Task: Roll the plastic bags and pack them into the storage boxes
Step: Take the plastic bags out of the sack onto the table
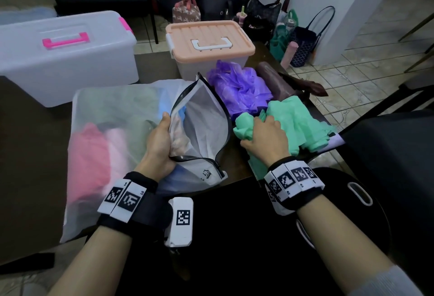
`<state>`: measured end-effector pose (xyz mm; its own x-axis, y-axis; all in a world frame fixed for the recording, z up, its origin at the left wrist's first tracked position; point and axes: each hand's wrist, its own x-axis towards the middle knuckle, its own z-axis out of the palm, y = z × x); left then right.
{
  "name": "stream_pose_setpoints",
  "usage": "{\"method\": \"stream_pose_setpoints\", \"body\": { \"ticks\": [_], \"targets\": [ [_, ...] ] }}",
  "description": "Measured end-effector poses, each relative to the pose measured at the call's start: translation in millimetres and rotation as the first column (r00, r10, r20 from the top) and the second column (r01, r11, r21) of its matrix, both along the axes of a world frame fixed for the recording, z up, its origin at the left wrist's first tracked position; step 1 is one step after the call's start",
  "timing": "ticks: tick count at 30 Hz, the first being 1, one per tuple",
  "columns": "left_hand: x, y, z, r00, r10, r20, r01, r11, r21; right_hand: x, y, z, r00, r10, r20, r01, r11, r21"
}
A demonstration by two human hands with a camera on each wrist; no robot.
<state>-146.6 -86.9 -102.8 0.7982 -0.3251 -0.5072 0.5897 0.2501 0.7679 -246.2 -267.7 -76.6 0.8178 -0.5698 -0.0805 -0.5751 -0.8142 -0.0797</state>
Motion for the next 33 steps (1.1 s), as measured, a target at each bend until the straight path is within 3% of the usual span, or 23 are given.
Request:
{"method": "stream_pose_setpoints", "body": {
  "ticks": [7,12,14,17,19,22,25,27,29,33],
  "targets": [
    [-3,-1,7,1.000,-0.005,0.000,0.005,0.999,0.034,5,-10,-5,1.000,-0.014,-0.009,0.012,0.989,-0.145],
    [-11,-8,25,0.991,0.040,0.124,-0.060,0.985,0.161,7,-24,9,0.996,-0.010,-0.085,0.031,0.969,0.246],
    [-14,-11,36,0.963,-0.018,0.271,-0.086,0.927,0.365,11,-30,23,0.999,0.011,-0.030,-0.002,0.961,0.278],
    [-16,-6,53,0.873,-0.230,0.430,-0.102,0.776,0.622,19,-35,32,0.997,0.078,0.020,-0.080,0.980,0.185],
    [-16,4,64,0.805,-0.340,0.487,-0.123,0.706,0.697,22,-34,26,0.992,0.121,-0.031,-0.115,0.982,0.146],
    [-13,31,73,0.783,-0.324,0.531,-0.278,0.581,0.765,26,-25,6,0.982,0.129,-0.137,-0.109,0.983,0.145],
    [-11,64,74,0.854,-0.260,0.450,-0.346,0.362,0.866,28,-19,-10,0.981,0.110,-0.162,-0.095,0.991,0.098],
    [-9,85,70,0.924,-0.170,0.342,-0.286,0.286,0.915,28,-18,-16,0.983,0.116,-0.141,-0.109,0.992,0.055],
    [-8,102,63,0.968,-0.099,0.231,-0.199,0.264,0.944,27,-19,-20,0.988,0.118,-0.097,-0.116,0.993,0.031],
    [-10,114,43,0.989,-0.063,0.131,-0.104,0.317,0.943,27,-23,-20,0.990,0.142,-0.028,-0.143,0.989,-0.048]
  ]
}}
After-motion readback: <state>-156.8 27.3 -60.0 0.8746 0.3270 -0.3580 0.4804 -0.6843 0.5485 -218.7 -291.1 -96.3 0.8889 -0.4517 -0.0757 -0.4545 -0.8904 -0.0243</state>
